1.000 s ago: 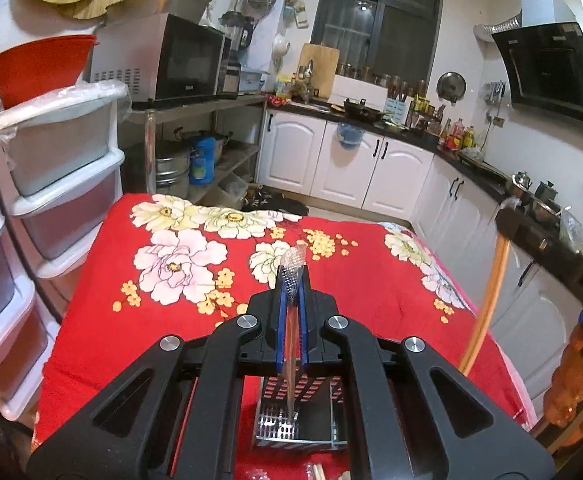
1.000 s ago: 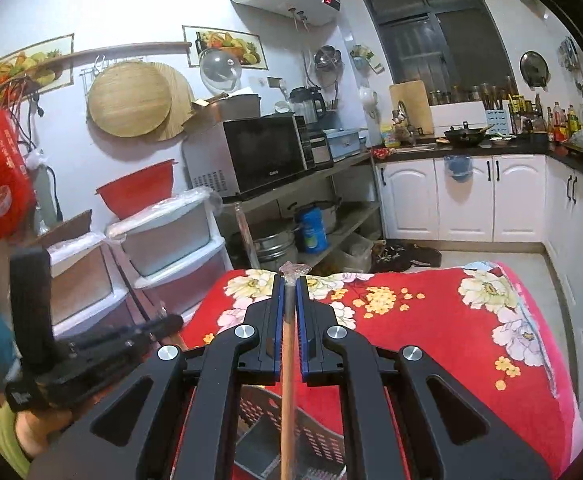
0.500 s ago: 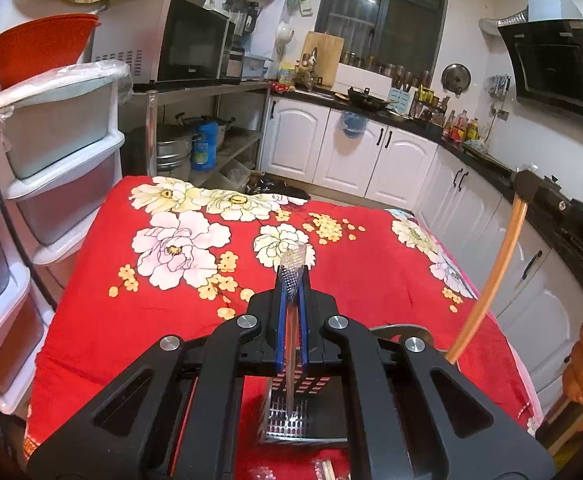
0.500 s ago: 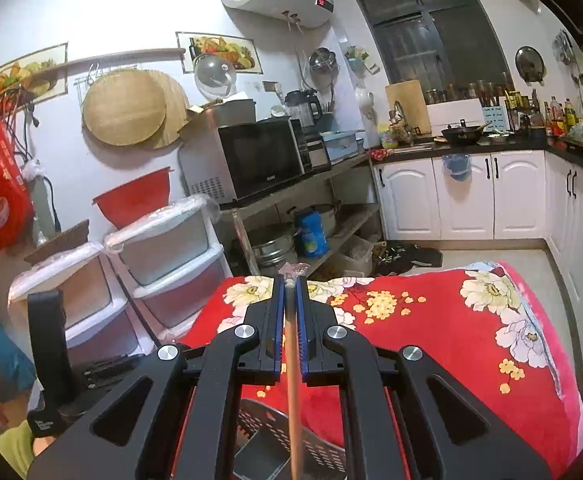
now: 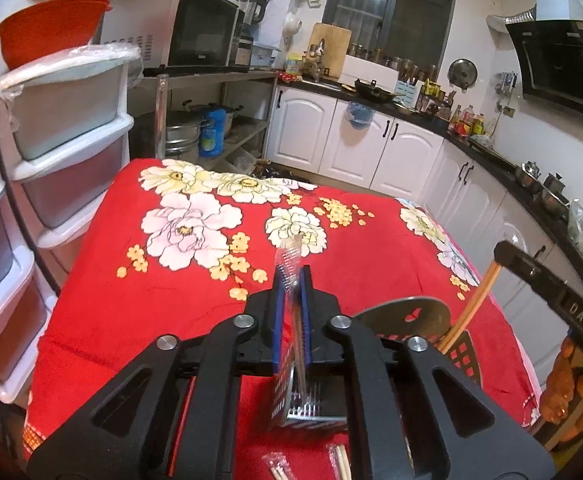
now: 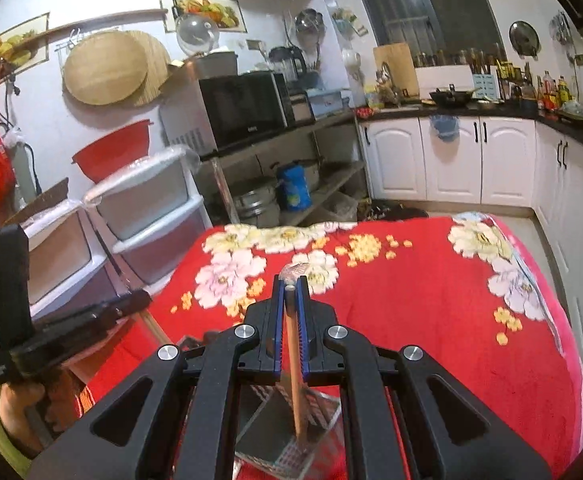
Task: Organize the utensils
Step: 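Lower the chopsticks into the caddy and open both grippers, then withdraw both grippers from the caddy toward the remaining chopsticks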
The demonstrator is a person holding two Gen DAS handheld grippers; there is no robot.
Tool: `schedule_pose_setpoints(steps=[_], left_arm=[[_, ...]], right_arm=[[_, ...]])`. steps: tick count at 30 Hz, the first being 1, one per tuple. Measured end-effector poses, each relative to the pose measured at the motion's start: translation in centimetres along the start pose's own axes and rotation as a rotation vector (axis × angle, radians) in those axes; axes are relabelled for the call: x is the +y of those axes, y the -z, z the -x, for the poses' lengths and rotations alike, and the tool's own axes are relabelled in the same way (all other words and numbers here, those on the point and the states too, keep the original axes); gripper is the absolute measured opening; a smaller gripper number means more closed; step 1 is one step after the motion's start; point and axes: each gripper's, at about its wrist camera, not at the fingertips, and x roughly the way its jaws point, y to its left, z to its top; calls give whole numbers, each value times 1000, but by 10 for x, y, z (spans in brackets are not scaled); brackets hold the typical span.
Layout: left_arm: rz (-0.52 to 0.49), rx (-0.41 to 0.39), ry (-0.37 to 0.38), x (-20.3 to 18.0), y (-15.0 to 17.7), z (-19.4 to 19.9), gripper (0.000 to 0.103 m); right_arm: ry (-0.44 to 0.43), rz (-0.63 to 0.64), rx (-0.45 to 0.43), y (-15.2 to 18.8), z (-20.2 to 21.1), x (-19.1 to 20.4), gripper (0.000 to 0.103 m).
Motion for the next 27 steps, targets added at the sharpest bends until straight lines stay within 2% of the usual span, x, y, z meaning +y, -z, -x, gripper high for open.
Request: schedule_pose_setpoints(steps=[5, 7, 11, 13, 20, 22, 27], left_arm=[[8, 4, -7, 5, 6, 8, 19], [12, 4, -10, 7, 8, 10, 29], [19, 9, -14, 10, 12, 15, 36], [26, 9, -14, 13, 15, 18, 44], [43, 12, -21, 19, 26, 30, 59], [46, 11, -29, 20, 30, 34, 68], [53, 5, -42, 22, 42, 45, 85]], right_arm=[[17, -4, 25, 9, 4, -4, 9], [26, -1, 28, 12, 8, -5, 15], [38, 6, 34, 16, 13, -7, 20], [44, 5, 36, 19, 17, -8, 26], [54, 22, 47, 34, 33, -10, 33], [59, 29, 50, 39, 38, -8, 39], [70, 51, 57, 52, 51, -4, 44]])
